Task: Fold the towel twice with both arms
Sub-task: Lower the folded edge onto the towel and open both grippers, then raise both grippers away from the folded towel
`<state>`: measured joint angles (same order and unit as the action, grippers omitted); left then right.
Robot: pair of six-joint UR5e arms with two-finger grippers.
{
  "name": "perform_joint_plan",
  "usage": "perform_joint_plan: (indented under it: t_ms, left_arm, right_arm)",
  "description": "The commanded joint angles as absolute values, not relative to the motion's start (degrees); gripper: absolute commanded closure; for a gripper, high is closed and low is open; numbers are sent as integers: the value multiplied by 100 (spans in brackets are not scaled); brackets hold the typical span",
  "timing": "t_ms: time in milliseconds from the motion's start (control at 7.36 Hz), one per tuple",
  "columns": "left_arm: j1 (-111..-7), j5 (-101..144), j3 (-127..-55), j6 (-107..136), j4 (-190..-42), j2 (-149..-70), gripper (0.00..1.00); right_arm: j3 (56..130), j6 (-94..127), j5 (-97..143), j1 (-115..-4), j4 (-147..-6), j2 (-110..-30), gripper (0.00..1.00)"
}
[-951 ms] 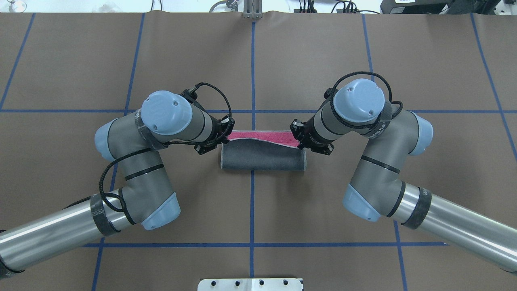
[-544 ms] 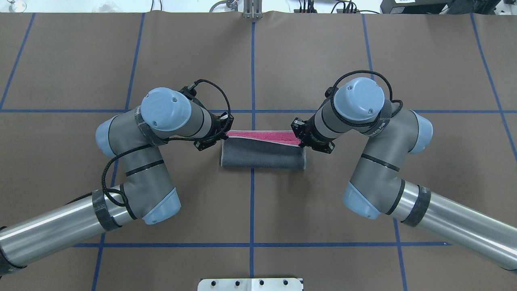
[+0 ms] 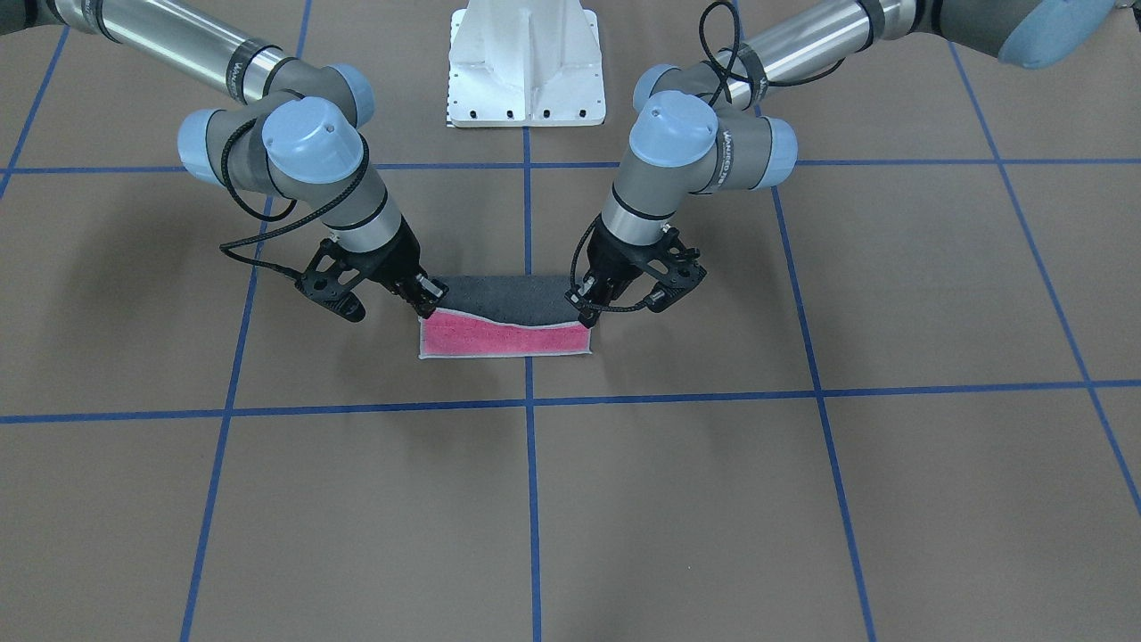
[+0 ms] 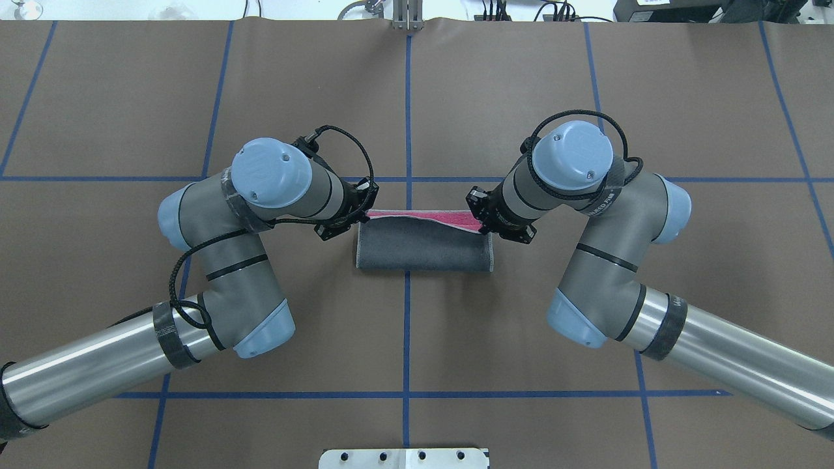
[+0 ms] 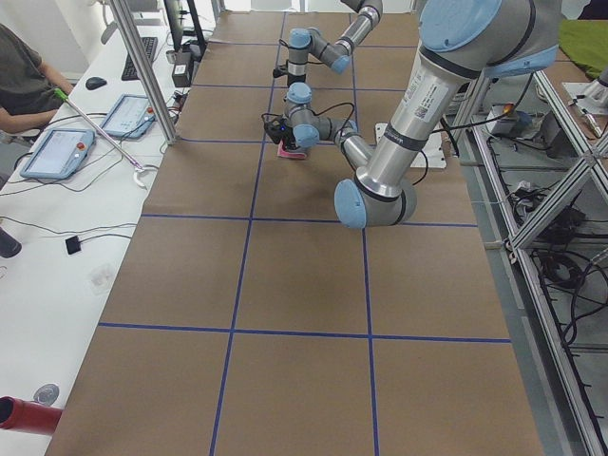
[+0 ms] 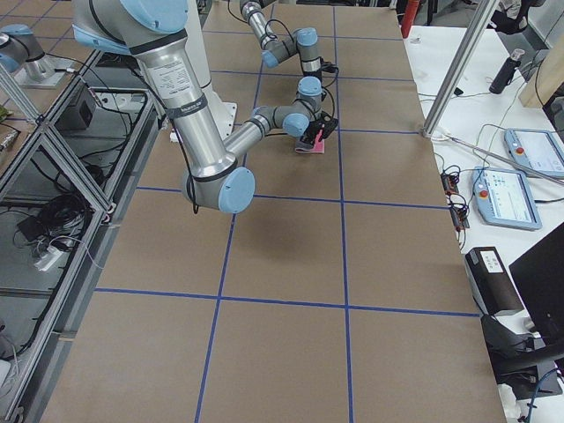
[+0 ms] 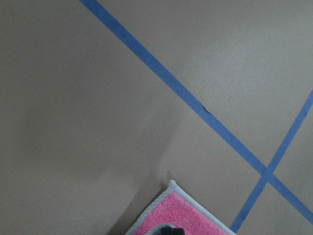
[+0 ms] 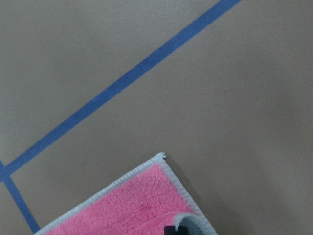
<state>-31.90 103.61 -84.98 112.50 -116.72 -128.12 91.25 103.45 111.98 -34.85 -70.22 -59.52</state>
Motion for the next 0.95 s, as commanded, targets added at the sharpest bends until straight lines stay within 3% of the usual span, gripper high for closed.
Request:
perform_joint_plan:
  t_ms: [0, 136, 272, 408, 544, 815]
  left_arm:
    - [-3190, 10354, -8464, 11250, -11672, -12814, 100]
    - [-3190, 10354, -8455, 11250, -11681, -12814, 100]
    - [-3217, 10354, -8412, 11259, -11802, -12814, 84]
    - [-3225, 10354, -8394, 11259, -11830, -12814, 48]
    - [-3269, 10354, -8385, 11259, -11839, -12823, 28]
    - [-3348, 10362, -8393, 11276, -11839, -12876, 23]
  right_arm:
    - [9062, 10345, 11197, -3489, -7022, -5941, 100]
    - [9053, 10345, 11189, -3498, -7022, -5941, 84]
    - [9009, 10345, 11180, -3498, -6892, -5950, 12]
    - [8939, 10345, 11171, -3507, -6821, -5941, 0]
    - [8930, 10345, 11180, -3524, -6820, -5941, 0]
    - [8956, 10371, 11197, -3612, -6812, -5933, 0]
